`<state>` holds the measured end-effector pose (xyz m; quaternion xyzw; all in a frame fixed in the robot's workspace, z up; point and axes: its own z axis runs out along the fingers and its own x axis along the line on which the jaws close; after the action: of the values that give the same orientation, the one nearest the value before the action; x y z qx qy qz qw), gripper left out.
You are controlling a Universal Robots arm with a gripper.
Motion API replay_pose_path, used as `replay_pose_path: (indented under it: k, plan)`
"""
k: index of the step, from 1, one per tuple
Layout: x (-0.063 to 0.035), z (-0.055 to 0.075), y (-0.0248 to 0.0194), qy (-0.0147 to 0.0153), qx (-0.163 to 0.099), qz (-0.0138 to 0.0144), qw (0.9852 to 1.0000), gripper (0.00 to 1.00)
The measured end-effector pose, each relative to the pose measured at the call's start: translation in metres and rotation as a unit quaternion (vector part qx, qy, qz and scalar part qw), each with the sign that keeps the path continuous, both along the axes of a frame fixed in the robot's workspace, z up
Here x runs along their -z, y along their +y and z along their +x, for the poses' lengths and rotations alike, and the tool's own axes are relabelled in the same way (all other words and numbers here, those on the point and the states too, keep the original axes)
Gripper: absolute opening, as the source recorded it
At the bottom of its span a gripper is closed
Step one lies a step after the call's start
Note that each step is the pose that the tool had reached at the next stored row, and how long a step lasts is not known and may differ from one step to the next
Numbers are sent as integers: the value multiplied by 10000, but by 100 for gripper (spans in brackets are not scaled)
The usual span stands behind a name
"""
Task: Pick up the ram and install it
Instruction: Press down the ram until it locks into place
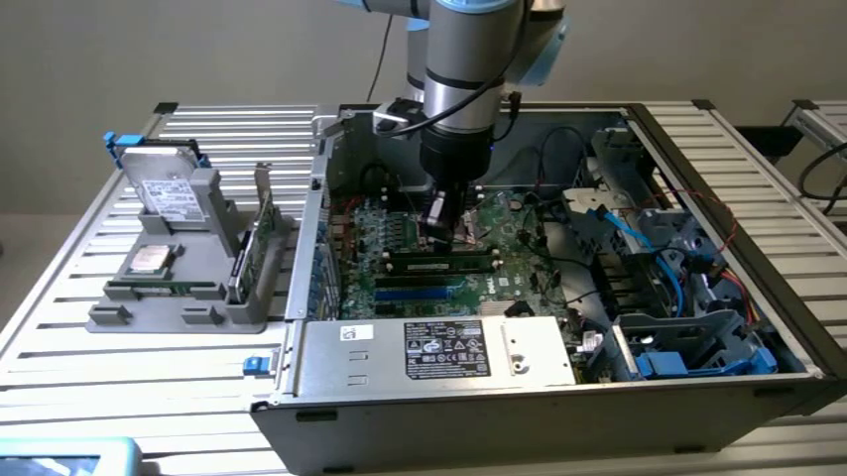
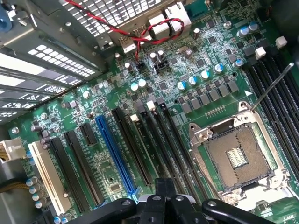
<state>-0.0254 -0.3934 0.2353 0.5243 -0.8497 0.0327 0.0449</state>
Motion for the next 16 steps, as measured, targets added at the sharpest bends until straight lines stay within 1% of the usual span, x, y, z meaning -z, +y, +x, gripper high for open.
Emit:
replay_pose_path:
  k: [3,8,12,16]
  plan:
    - [-1,-1,0,-17,165,-1,9999,11]
    - [-1,-1,0,-31,457,-1,9989,11]
    - [-1,0,0,-40,701,-2,9975,11]
    - [-1,0,0,-49,935,-2,9956,11]
